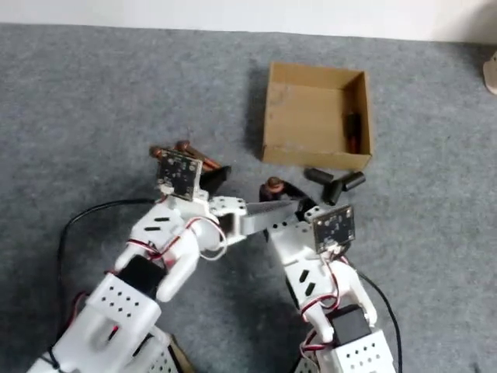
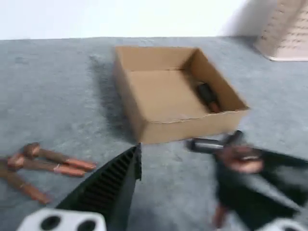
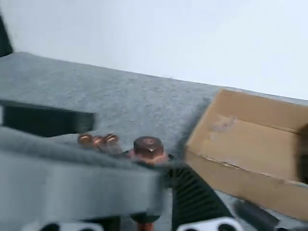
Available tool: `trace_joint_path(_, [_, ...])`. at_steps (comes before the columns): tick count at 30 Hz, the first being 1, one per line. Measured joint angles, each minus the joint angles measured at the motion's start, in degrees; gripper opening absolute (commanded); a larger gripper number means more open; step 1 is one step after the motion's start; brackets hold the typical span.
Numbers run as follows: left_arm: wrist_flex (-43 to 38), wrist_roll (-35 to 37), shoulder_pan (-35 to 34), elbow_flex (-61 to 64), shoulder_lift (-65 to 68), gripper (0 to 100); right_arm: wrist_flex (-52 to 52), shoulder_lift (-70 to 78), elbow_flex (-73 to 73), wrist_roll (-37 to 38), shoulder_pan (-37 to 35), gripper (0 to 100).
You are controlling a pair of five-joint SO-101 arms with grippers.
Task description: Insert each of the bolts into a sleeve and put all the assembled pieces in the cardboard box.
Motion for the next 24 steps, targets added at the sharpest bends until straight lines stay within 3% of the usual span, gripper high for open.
trace_joint_path(5, [0.09, 0.09, -6.15, 1.41, 0.09, 63, -0.09, -0.09, 0.0, 0.35, 2.64, 0.4])
trace_joint_path(11, [0.18, 0.0, -7.56, 2.99, 0.18, 63, 2.37, 2.46, 0.09, 4.57, 6.51, 0.4])
trace_joint_path(15, [0.79, -0.35, -7.65, 3.78, 1.14, 63, 3.43, 11.69, -2.64, 4.48, 9.05, 0.4])
trace_joint_path(24, [0.79, -0.44, -7.91, 4.4, 1.23, 63, 0.88, 39.82, -24.44, 3.96, 15.47, 0.4])
